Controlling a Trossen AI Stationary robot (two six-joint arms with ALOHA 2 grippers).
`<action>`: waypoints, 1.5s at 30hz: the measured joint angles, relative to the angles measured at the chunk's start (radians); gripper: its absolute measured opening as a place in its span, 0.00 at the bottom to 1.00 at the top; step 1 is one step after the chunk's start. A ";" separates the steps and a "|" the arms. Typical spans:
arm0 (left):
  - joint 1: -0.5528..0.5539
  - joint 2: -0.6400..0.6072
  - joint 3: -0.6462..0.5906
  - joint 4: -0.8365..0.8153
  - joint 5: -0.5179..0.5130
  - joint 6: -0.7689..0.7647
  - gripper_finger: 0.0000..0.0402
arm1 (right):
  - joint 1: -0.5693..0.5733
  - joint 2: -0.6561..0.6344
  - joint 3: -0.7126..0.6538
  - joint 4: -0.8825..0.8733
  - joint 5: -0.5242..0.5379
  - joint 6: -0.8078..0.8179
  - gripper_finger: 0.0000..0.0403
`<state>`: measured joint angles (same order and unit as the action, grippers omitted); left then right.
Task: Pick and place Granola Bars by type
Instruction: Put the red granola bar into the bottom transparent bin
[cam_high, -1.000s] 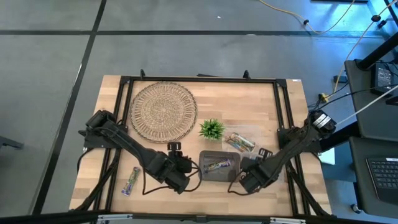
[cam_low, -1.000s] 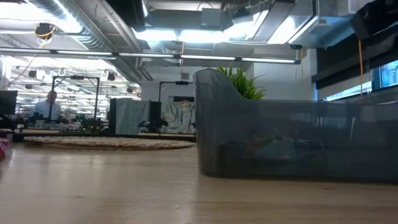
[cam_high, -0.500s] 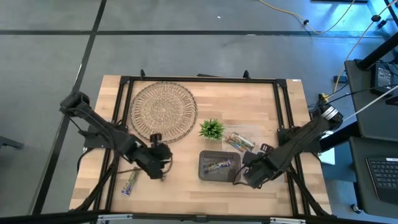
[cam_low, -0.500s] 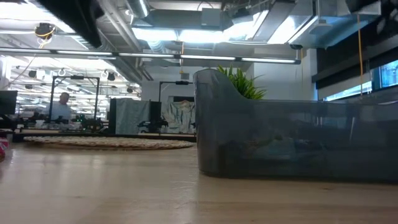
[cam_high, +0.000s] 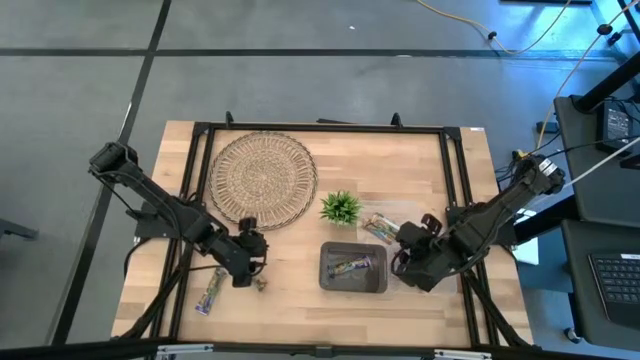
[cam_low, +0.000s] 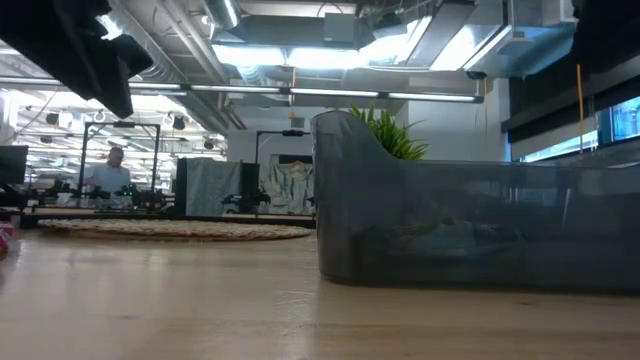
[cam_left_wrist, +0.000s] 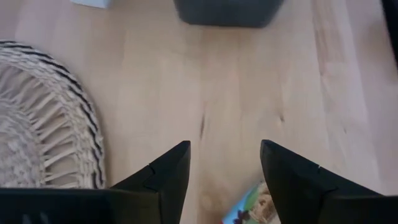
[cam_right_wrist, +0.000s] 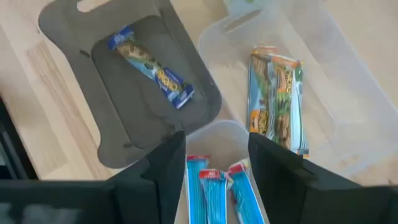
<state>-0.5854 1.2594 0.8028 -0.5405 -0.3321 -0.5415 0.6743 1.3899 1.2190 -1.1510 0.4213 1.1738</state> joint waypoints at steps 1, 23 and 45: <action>0.000 0.000 0.000 -0.001 0.010 0.002 0.47 | 0.000 0.001 0.000 0.003 0.003 0.000 0.44; -0.003 0.000 0.000 0.003 0.202 0.082 0.63 | 0.000 0.005 0.000 0.100 0.008 0.004 0.44; -0.094 0.170 0.000 -0.114 0.217 0.242 0.61 | 0.000 0.005 0.000 0.201 0.084 0.004 0.44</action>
<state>-0.6792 1.4296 0.8024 -0.6547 -0.1146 -0.3000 0.6743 1.3945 1.2190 -0.9504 0.5050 1.1778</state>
